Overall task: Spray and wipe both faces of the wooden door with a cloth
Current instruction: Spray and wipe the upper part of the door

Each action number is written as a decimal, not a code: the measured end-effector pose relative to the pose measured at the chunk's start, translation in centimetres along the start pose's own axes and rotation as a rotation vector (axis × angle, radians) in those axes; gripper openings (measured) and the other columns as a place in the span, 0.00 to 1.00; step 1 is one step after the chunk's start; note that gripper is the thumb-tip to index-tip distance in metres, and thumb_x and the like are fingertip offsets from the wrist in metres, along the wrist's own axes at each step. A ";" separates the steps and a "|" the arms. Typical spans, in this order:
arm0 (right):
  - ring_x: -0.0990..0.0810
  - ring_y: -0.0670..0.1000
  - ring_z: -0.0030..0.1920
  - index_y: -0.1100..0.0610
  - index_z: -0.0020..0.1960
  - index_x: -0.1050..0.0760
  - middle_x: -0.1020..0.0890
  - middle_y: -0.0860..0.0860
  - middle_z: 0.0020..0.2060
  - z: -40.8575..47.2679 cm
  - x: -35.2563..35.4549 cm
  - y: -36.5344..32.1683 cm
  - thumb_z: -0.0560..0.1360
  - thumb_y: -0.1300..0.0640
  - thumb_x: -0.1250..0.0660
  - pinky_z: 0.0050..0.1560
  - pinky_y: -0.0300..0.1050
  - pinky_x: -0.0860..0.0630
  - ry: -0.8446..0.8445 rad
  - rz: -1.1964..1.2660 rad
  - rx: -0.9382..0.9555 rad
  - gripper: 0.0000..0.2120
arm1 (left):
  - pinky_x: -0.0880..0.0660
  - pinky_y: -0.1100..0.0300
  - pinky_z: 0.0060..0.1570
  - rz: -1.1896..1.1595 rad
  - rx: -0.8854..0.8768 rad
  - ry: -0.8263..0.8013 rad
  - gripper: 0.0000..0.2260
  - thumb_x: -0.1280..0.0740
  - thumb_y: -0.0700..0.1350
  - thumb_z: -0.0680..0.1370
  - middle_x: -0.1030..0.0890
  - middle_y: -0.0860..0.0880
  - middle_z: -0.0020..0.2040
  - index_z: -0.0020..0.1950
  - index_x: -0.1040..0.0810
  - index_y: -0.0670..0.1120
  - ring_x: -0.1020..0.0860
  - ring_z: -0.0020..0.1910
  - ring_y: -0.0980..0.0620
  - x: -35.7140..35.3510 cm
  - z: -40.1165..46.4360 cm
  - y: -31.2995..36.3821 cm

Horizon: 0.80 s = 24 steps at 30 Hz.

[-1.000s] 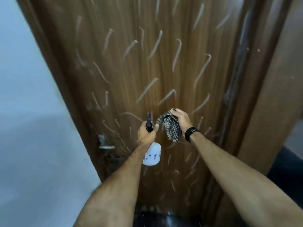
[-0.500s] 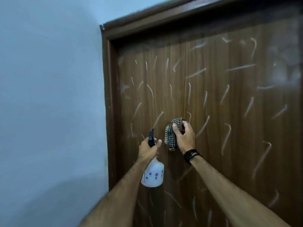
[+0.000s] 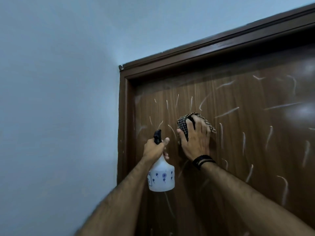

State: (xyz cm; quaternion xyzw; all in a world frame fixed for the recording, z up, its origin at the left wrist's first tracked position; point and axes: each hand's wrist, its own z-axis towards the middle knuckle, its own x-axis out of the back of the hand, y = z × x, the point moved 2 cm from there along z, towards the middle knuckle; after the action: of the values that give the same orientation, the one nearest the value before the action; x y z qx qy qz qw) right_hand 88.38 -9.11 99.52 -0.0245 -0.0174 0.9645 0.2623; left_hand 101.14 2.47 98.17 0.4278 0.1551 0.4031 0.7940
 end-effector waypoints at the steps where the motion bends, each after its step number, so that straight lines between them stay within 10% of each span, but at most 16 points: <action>1: 0.37 0.57 0.70 0.54 0.65 0.31 0.32 0.55 0.69 0.6 -0.8 -0.5 0.79 0.43 0.42 0.69 0.58 0.39 0.001 -0.022 0.024 0.20 | 0.18 0.55 0.36 0.003 -0.010 -0.012 0.12 0.30 0.49 0.81 0.18 0.45 0.32 0.52 0.21 0.40 0.17 0.31 0.47 0.4 1.0 0.3; 9: 0.33 0.57 0.69 0.54 0.68 0.32 0.32 0.56 0.70 2.5 -6.0 -1.8 0.79 0.42 0.41 0.68 0.55 0.36 -0.137 -0.210 0.102 0.22 | 0.17 0.42 0.45 -0.072 -0.079 -0.138 0.10 0.29 0.46 0.80 0.19 0.44 0.34 0.53 0.21 0.39 0.20 0.34 0.43 2.7 6.5 0.8; 16: 0.31 0.57 0.66 0.56 0.68 0.35 0.30 0.56 0.67 7.6 -8.1 -1.7 0.78 0.38 0.48 0.64 0.55 0.38 -0.123 -0.273 0.105 0.27 | 0.22 0.56 0.33 -0.081 -0.087 -0.165 0.10 0.30 0.46 0.80 0.18 0.45 0.35 0.56 0.22 0.41 0.20 0.29 0.50 4.2 9.6 0.2; 24: 0.37 0.56 0.76 0.56 0.76 0.36 0.35 0.56 0.76 3.0 -10.5 -2.5 0.81 0.39 0.50 0.76 0.57 0.48 -0.311 -0.337 0.633 0.30 | 0.24 0.56 0.31 -0.228 -0.112 -0.238 0.06 0.30 0.42 0.81 0.21 0.44 0.36 0.52 0.21 0.38 0.23 0.29 0.49 5.4 10.5 -0.8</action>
State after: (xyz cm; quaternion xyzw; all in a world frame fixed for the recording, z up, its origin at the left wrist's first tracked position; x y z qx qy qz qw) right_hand 98.51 -12.38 103.04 0.2072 0.2378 0.8578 0.4059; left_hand 111.13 0.57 104.26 0.4075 0.0848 0.2649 0.8698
